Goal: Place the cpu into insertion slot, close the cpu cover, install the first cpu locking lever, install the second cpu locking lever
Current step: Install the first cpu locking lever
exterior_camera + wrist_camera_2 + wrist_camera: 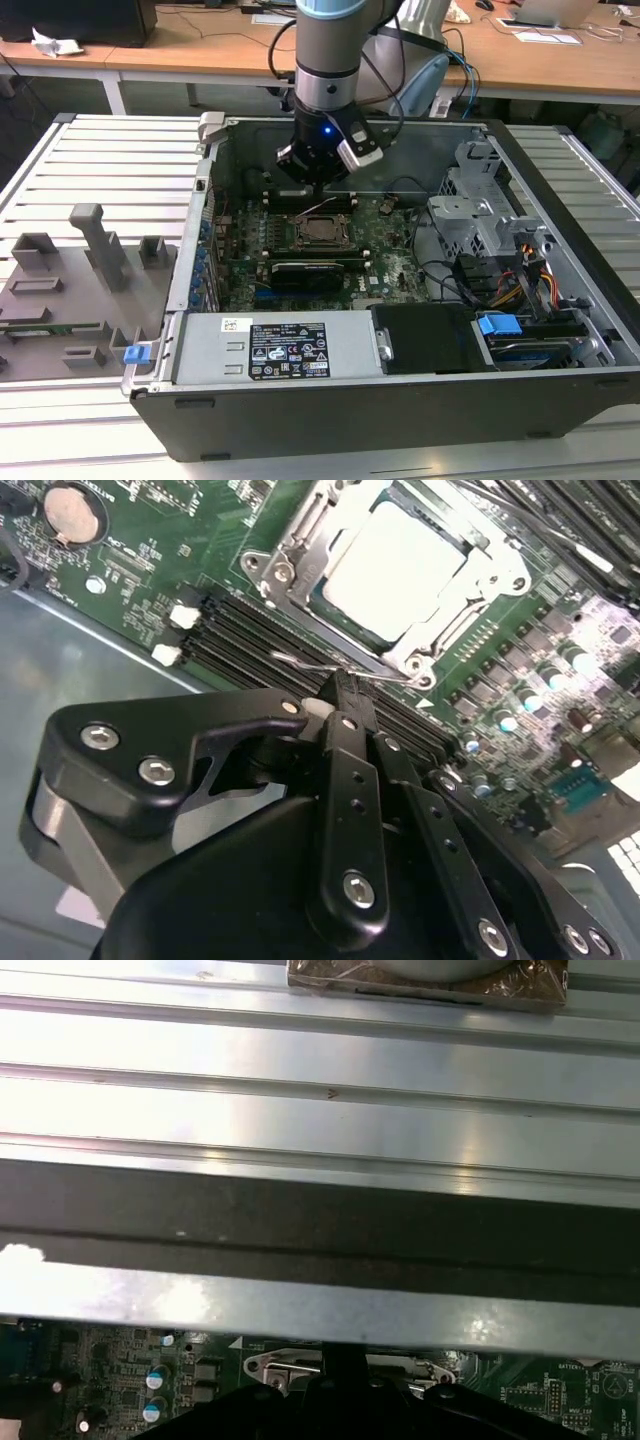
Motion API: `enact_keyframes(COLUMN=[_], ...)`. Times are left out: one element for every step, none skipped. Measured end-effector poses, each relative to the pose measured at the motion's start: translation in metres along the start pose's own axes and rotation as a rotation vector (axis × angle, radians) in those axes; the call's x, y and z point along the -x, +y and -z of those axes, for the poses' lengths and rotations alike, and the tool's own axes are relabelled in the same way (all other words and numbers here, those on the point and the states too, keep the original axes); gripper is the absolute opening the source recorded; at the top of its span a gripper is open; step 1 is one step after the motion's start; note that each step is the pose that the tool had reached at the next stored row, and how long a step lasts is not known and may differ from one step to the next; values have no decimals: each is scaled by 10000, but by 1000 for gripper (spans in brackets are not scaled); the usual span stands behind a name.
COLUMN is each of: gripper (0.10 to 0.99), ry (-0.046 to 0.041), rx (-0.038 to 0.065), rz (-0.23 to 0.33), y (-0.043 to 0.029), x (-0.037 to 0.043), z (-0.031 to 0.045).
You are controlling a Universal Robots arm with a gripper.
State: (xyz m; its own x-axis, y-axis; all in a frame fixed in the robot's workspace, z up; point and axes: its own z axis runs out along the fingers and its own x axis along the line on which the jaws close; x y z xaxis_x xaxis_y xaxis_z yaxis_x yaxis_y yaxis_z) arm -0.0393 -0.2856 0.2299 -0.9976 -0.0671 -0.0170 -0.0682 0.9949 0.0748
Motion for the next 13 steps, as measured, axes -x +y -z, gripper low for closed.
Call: enact_keyframes(gripper=[106, 106, 106, 106, 106, 106, 106, 106, 106, 106, 106, 106, 106], ry=[-1, 0, 0, 0, 0, 0, 0, 1, 0, 1, 3, 6, 10], rx=[0, 1, 0, 0, -1, 0, -3, -6, -9, -17, -23, -34, -44], rz=[0, 0, 1, 1, 0, 1, 1, 1, 1, 1, 0, 0, 0], y=[0, 1, 0, 0, -1, -1, -2, -2, -3, -4, -4, -3, -2], x=[10, 18, 25, 30, 37, 43, 51, 60, 70, 82, 91, 102, 113], z=[-4, -7, -11, -14, -18, -21, -25, -30, -38, -46, -52, -62, -69])
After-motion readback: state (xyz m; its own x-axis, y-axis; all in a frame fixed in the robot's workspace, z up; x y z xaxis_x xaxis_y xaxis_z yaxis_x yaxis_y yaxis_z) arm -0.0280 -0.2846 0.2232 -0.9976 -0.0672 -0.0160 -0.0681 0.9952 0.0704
